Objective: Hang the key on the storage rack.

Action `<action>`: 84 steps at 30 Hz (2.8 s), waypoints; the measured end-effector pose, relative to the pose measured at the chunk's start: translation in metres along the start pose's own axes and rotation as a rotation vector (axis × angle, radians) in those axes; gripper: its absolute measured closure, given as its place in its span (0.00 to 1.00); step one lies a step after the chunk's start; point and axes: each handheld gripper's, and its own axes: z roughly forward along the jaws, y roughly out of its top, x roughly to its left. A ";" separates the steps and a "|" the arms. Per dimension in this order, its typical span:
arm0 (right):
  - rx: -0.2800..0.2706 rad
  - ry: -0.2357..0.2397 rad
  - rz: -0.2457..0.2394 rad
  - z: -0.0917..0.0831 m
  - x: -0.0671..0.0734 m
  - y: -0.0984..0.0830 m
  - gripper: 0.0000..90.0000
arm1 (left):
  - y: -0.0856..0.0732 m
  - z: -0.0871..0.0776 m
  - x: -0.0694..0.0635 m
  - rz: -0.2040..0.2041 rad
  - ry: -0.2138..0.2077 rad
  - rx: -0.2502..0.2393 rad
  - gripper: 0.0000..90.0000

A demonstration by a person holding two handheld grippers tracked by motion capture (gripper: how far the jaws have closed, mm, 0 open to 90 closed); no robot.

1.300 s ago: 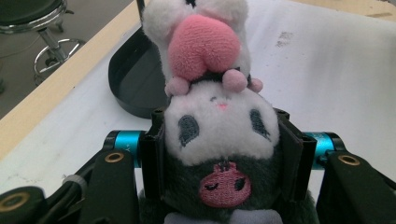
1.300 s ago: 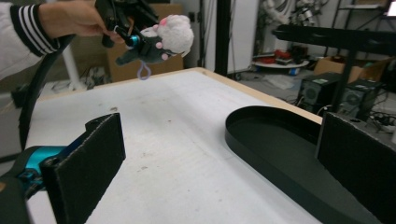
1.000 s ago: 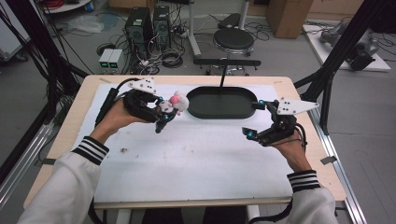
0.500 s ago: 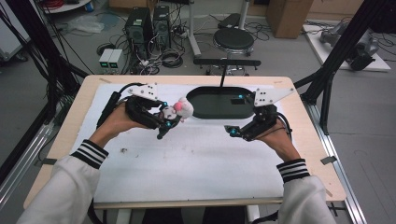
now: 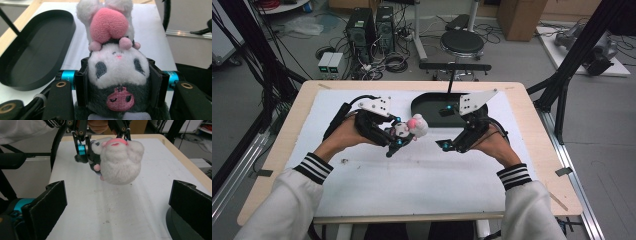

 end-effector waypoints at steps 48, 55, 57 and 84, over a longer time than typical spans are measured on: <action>0.068 0.207 -0.058 0.034 0.000 0.012 0.60 | 0.006 0.014 -0.015 0.112 -0.098 0.002 0.44; 0.024 0.137 -0.011 0.026 0.001 0.015 0.62 | 0.003 0.006 -0.011 0.071 -0.054 -0.134 0.04; 0.016 0.125 0.005 0.022 -0.001 0.014 0.63 | 0.000 0.003 -0.010 0.068 -0.042 -0.164 0.03; -0.103 -0.184 0.227 -0.047 -0.015 -0.011 0.62 | -0.094 -0.090 -0.039 -0.137 0.396 -0.318 0.02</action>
